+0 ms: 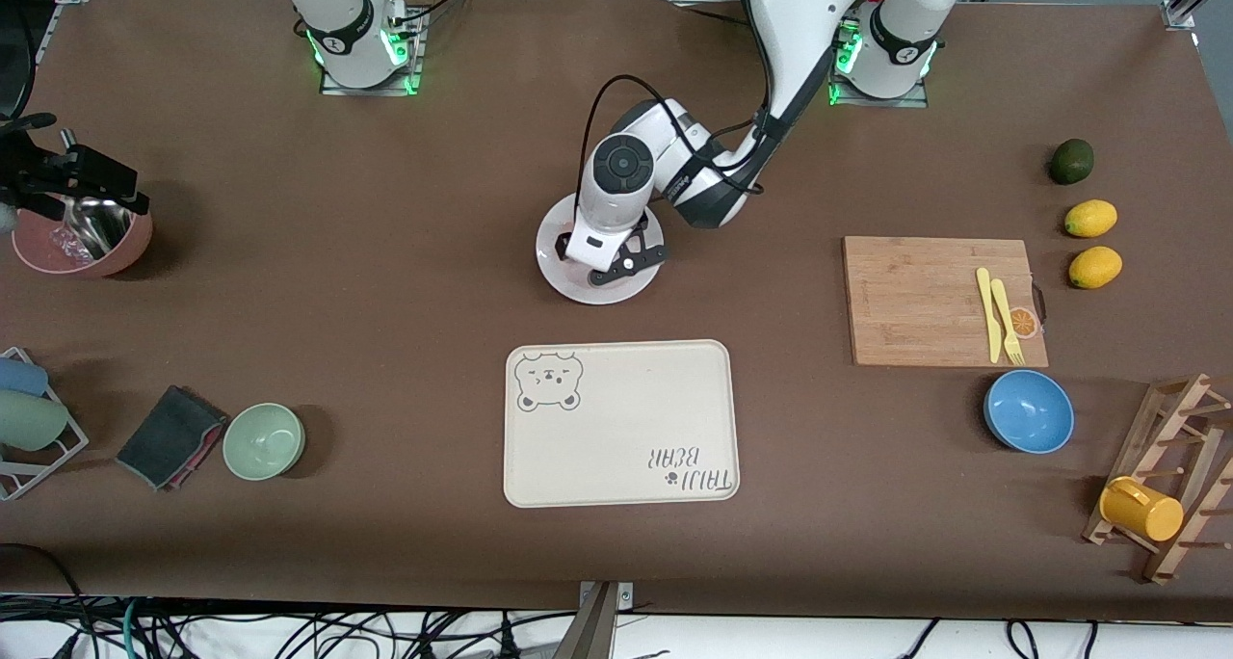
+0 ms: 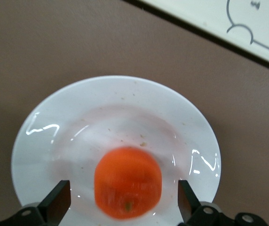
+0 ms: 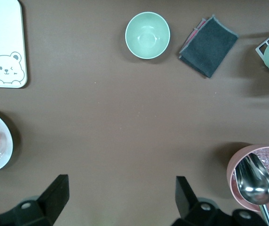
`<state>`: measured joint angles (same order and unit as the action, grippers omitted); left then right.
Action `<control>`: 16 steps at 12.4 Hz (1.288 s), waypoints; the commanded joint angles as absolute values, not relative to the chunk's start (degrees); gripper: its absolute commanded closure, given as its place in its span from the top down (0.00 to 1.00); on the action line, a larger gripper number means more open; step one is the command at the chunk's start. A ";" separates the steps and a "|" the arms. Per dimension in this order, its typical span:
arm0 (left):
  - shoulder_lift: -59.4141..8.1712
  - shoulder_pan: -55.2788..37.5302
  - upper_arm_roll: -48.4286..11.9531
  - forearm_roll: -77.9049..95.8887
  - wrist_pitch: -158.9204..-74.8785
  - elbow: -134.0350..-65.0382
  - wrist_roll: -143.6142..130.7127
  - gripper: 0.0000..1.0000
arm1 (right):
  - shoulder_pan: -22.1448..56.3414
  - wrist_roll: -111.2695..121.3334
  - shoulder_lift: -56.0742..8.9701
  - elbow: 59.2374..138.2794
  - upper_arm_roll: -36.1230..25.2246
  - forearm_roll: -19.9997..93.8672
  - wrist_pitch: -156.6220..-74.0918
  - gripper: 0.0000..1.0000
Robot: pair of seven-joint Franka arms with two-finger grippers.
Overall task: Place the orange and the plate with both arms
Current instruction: 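Carry the orange with the left gripper over the white plate, then lower the orange onto the plate and open the left gripper, then withdraw the left gripper while the right gripper reaches toward the plate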
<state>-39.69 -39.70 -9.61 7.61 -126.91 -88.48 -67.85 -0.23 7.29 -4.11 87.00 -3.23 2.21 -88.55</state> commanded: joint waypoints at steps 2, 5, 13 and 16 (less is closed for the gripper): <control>-34.82 -38.06 -5.99 6.15 -119.11 -88.59 -68.12 1.00 | -0.09 7.74 -4.74 86.13 -3.08 1.42 -87.98 1.00; -31.65 -33.07 -2.64 6.06 -113.05 -88.59 -64.97 1.00 | 2.36 7.30 -6.50 86.75 -2.55 0.44 -84.73 1.00; -26.72 -9.16 -2.64 3.52 -104.33 -88.51 -32.29 1.00 | 4.83 14.94 -13.44 91.39 -2.37 22.90 -87.88 1.00; -24.62 -3.53 -2.64 3.52 -101.35 -88.51 -18.33 1.00 | 4.83 18.00 -14.06 99.55 -2.37 33.45 -94.46 1.00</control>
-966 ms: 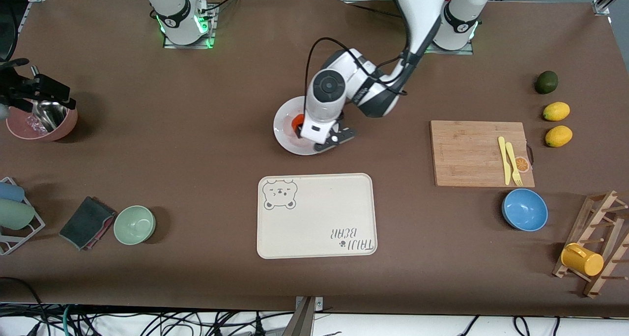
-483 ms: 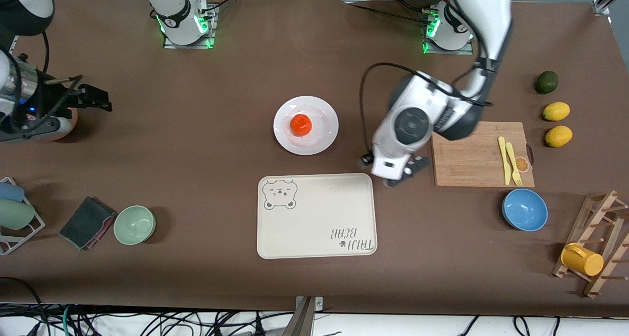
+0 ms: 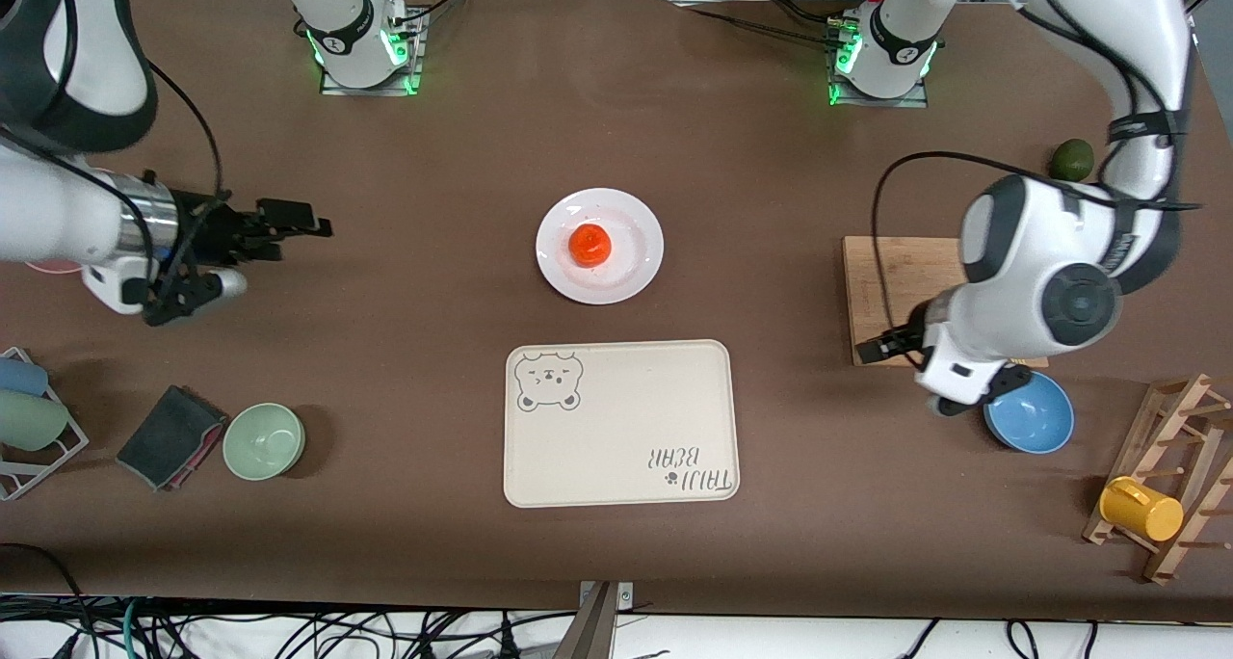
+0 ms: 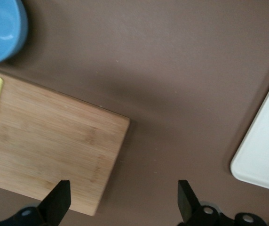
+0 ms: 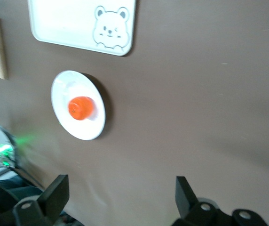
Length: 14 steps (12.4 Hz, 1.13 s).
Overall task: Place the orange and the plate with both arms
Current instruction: 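Withdraw the left gripper while the right gripper reaches toward the plate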
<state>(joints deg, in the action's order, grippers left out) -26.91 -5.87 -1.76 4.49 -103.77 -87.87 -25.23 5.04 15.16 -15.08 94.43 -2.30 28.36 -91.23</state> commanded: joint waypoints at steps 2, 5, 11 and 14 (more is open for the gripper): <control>-22.43 0.08 -3.08 3.52 -100.73 -88.68 -11.10 1.00 | 4.75 27.03 -17.04 103.60 -2.46 42.93 -96.06 1.00; -15.76 2.72 -3.08 4.57 -100.64 -90.08 -9.59 1.00 | 4.92 36.78 -19.93 110.90 -2.37 52.77 -102.38 1.00; -3.18 2.73 -3.08 3.78 -95.90 -93.52 -2.42 1.00 | 16.06 43.86 -24.87 118.29 -2.29 70.11 -118.89 1.00; -2.20 2.72 -4.73 3.60 -95.45 -93.34 -1.67 1.00 | 21.35 47.70 -27.67 119.18 -2.29 78.45 -125.06 0.99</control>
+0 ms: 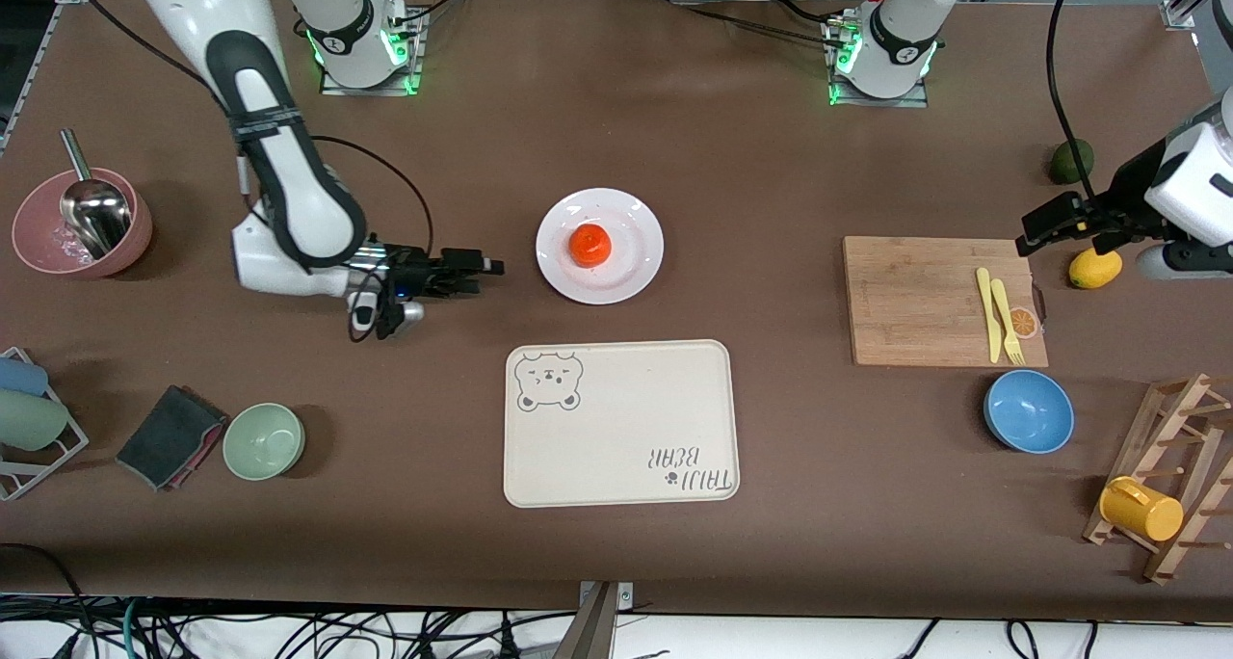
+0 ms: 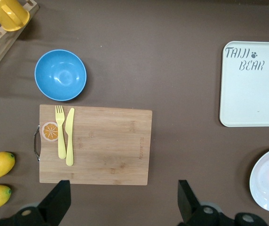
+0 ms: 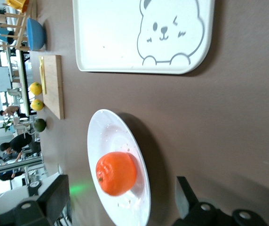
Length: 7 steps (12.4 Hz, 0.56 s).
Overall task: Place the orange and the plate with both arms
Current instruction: 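Grip the plate rim with the right gripper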
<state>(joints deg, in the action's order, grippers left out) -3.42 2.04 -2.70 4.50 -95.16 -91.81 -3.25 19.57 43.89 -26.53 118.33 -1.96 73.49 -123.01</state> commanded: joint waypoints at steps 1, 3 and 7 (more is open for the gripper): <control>-2.28 3.33 -5.44 3.60 -96.15 -93.43 -1.76 1.00 | 22.66 50.42 -29.43 119.18 -2.29 83.01 -125.33 0.99; -2.20 4.65 -7.02 1.43 -97.90 -93.52 -1.76 1.00 | 24.95 53.34 -30.93 119.18 -2.29 87.79 -127.86 0.98; -2.11 5.54 -9.49 -3.25 -97.56 -93.25 -1.85 1.00 | 27.16 53.17 -31.90 119.00 -2.29 89.03 -130.43 0.92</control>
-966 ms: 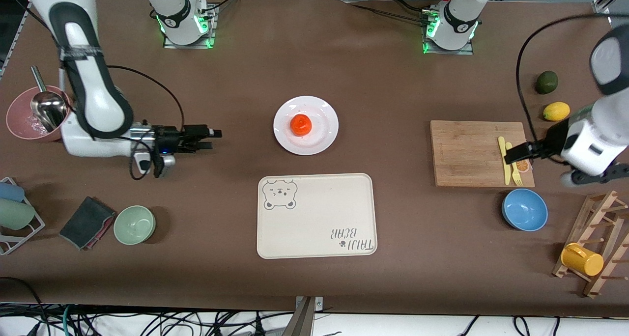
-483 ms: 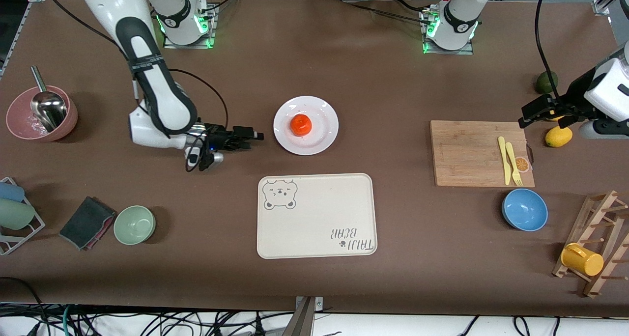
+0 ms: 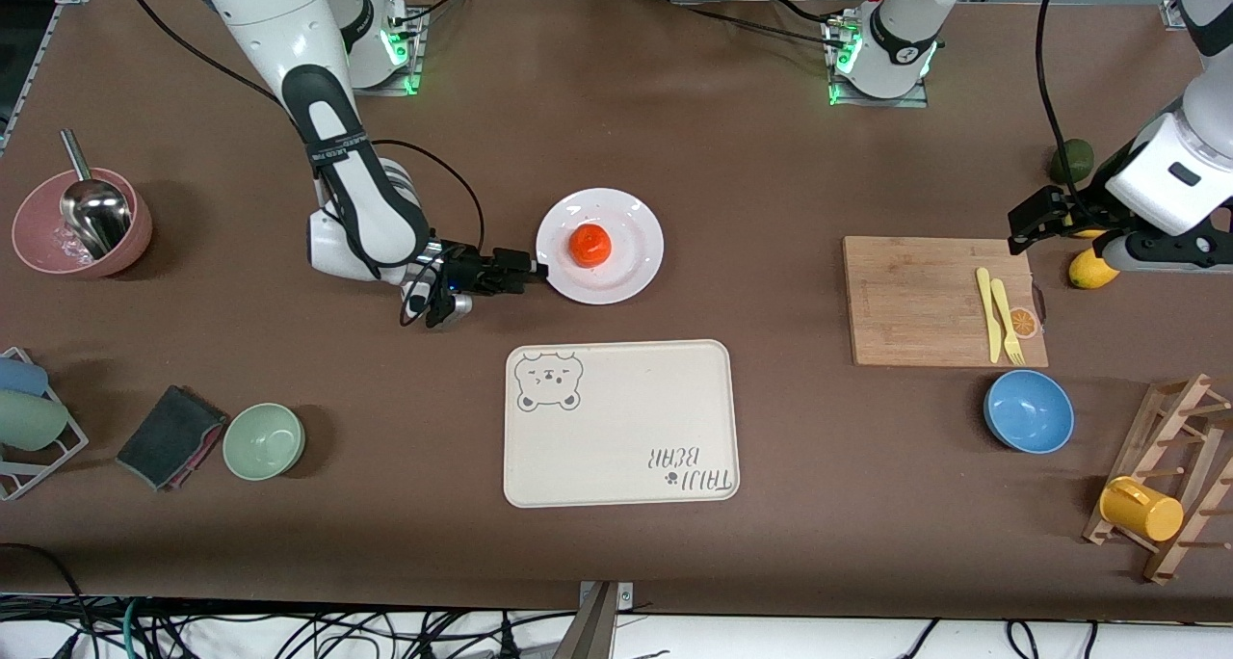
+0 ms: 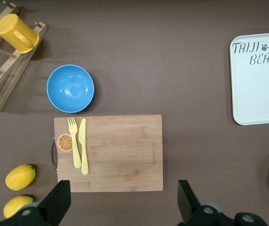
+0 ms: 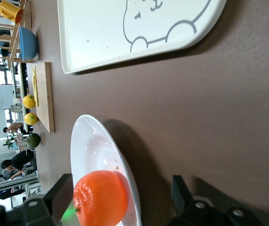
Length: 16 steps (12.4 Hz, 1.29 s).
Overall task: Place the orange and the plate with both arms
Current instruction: 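Grip the plate rim with the right gripper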
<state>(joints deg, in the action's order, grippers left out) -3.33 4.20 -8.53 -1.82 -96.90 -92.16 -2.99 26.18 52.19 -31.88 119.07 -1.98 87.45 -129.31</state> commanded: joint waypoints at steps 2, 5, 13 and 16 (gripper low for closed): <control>-2.20 5.71 -9.49 -3.25 -97.47 -93.25 -1.76 1.00 | 28.21 53.26 -32.17 119.27 -2.29 89.73 -131.56 0.87; -2.37 6.59 -9.14 -2.99 -97.38 -93.16 -1.58 1.00 | 30.40 53.35 -32.08 119.97 -2.29 92.63 -133.94 0.77; -2.29 8.79 -9.32 -1.49 -96.86 -92.99 -1.49 1.00 | 31.82 54.31 -31.55 121.82 -2.29 93.96 -135.97 0.47; -2.46 8.79 -9.32 -1.49 -96.86 -93.08 -1.49 1.00 | 31.82 54.40 -31.64 121.73 -2.29 94.13 -135.97 0.27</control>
